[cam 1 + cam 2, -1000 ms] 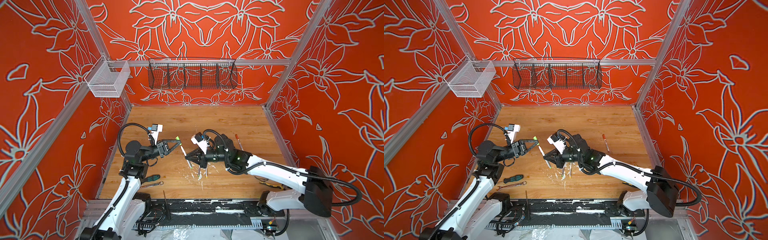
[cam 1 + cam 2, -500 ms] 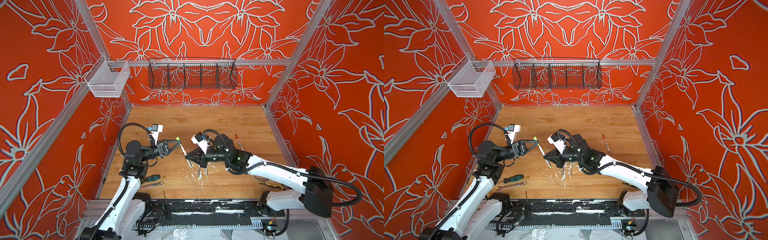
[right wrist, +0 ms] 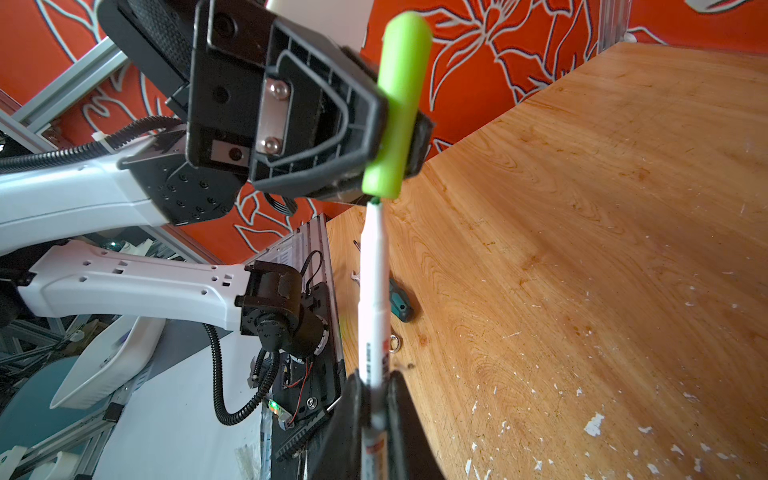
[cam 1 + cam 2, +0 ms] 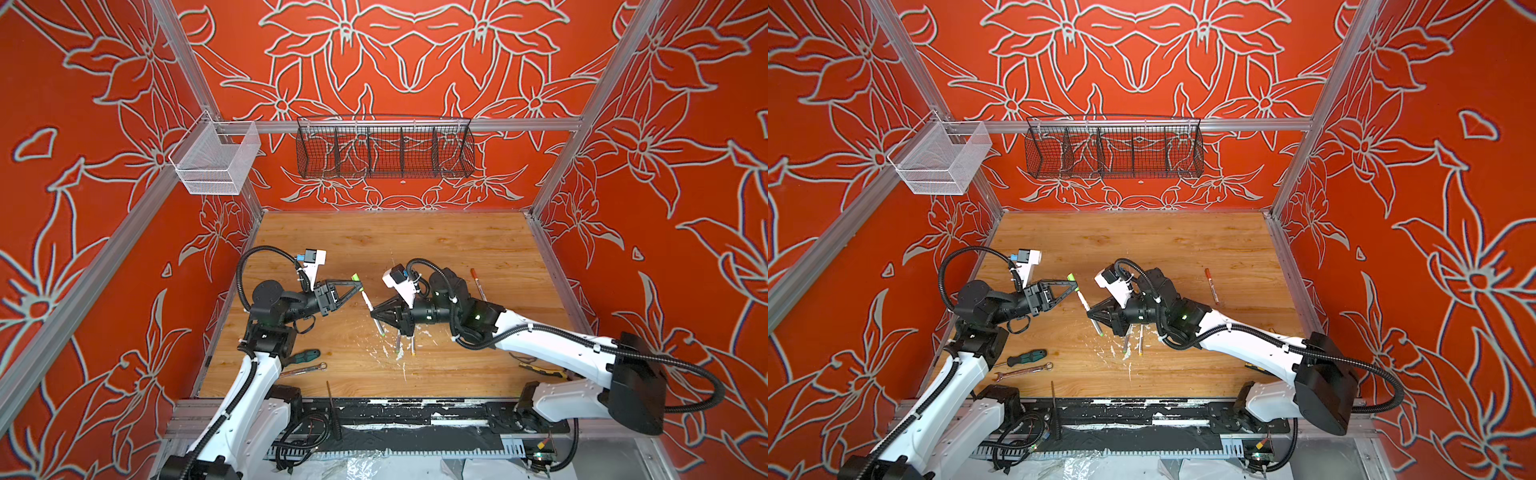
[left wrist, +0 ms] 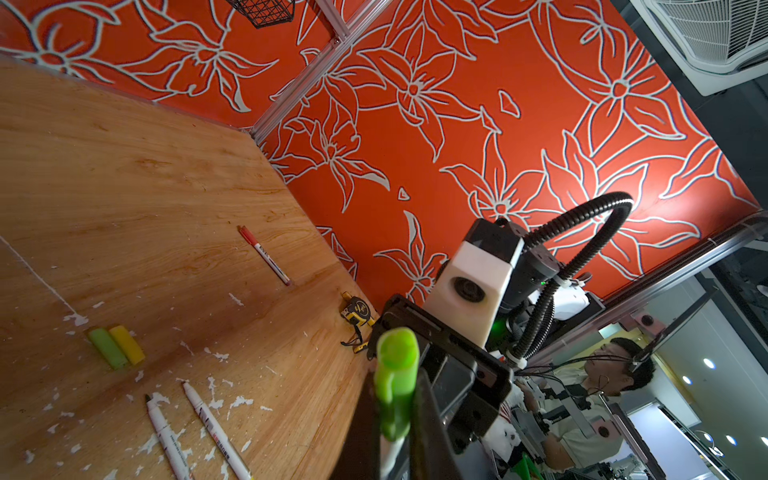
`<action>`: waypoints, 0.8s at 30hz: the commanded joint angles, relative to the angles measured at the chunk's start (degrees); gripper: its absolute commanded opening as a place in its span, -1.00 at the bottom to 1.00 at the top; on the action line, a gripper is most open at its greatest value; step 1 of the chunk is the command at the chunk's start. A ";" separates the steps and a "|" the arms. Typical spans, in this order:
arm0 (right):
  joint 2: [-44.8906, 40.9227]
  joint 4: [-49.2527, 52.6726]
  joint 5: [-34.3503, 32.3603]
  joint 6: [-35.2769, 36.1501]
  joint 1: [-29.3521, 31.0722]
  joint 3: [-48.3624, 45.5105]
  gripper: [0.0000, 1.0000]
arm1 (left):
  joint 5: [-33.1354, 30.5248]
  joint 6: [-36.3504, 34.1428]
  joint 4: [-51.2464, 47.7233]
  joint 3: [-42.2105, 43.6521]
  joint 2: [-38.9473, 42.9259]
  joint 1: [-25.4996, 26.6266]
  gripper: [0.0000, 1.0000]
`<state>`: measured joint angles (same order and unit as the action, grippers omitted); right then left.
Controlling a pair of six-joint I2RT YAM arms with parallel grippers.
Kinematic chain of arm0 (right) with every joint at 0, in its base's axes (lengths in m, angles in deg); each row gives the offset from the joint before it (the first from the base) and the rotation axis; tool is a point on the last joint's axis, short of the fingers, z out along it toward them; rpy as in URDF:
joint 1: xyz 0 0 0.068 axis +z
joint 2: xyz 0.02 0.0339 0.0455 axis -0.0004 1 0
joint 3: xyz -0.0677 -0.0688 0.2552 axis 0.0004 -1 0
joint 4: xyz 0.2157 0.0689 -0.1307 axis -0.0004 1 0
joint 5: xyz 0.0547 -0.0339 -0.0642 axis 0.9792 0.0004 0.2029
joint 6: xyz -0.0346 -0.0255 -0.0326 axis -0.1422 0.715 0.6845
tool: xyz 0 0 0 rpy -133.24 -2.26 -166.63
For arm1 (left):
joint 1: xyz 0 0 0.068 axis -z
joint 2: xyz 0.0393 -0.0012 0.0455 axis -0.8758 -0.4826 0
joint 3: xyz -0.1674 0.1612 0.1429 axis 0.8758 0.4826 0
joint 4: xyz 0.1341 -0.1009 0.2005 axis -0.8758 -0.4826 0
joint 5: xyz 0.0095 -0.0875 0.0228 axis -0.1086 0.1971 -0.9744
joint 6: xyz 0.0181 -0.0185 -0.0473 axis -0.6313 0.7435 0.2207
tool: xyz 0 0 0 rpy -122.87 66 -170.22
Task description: Insert the pens into the pen caps
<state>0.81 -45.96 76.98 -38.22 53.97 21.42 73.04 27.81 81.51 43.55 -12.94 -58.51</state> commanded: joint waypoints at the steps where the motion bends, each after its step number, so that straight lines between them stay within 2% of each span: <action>1: -0.25 -0.48 -0.47 0.61 0.06 0.65 -1.00 | -0.91 -1.57 0.31 -0.17 1.15 0.09 -1.00; 14: 0.10 -0.54 -1.78 1.02 0.03 1.43 -1.00 | 0.64 -0.85 1.92 0.15 0.98 1.52 -1.00; 24: -1.22 -0.36 -2.92 1.28 -0.03 0.90 -1.00 | 0.04 -4.55 -3.19 -0.81 1.42 3.68 -1.00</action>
<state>0.79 -45.96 75.62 -37.83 53.97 21.44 72.12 24.83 78.89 43.55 -12.27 -55.60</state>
